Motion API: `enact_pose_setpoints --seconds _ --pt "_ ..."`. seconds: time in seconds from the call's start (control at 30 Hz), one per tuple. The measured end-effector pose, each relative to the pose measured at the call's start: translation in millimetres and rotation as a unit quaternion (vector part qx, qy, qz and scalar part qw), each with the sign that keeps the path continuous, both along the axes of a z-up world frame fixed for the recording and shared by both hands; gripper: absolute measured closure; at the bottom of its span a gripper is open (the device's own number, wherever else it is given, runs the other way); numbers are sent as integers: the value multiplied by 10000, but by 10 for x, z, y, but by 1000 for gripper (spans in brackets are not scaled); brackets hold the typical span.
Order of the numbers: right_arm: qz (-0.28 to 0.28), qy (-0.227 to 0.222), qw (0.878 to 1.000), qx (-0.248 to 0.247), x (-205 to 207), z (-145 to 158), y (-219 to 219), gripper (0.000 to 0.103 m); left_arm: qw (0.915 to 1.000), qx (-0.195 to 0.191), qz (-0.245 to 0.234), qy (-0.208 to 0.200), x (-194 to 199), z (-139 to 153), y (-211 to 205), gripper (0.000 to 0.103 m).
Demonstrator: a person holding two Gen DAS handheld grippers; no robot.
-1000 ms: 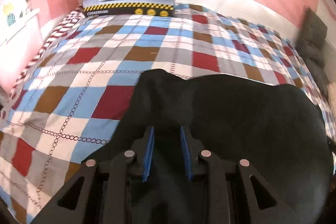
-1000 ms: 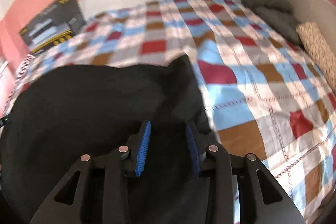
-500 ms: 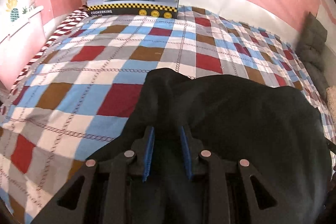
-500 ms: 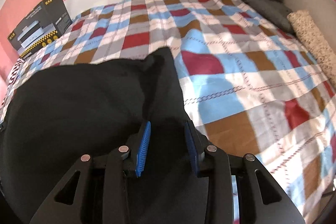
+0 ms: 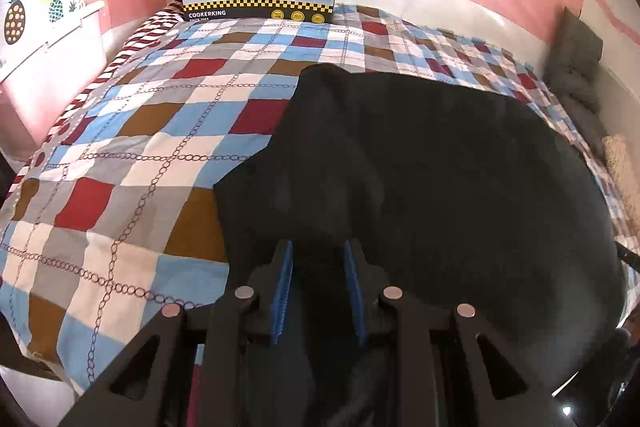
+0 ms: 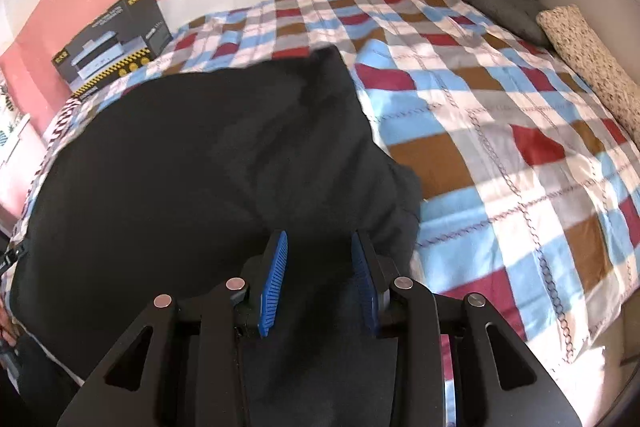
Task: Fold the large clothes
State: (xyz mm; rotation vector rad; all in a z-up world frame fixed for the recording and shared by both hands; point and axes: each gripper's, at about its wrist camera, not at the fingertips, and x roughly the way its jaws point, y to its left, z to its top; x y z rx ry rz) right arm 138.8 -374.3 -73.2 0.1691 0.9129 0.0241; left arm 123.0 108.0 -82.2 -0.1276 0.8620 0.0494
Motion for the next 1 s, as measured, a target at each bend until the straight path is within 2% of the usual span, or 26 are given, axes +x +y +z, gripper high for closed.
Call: enact_pose_setpoints --seconds 0.1,0.23,0.37,0.47,0.6,0.7,0.93,1.0 --pt "-37 76 10000 -44 -5 75 -33 69 9998 179 23 69 -14 50 -58 75" --pt "2 1 10000 50 -120 203 -20 69 9999 57 67 105 -98 128 -71 75" --pt "250 -115 9996 -59 -279 291 113 69 9999 84 50 90 -221 168 -120 75" --pt "417 -104 9990 -80 -380 265 213 68 9999 124 16 111 -320 145 -162 75" --pt "545 106 9983 -162 -435 52 272 68 9997 133 -50 183 -383 26 -179 75" --pt "516 120 9984 -181 -437 -65 222 68 9997 83 -84 194 -391 -14 -170 75" --pt "372 110 9988 -285 -416 78 107 67 9992 -324 154 151 -382 97 48 75" --pt "305 139 9992 -223 -372 76 6 64 9989 -348 276 142 -352 116 142 75"
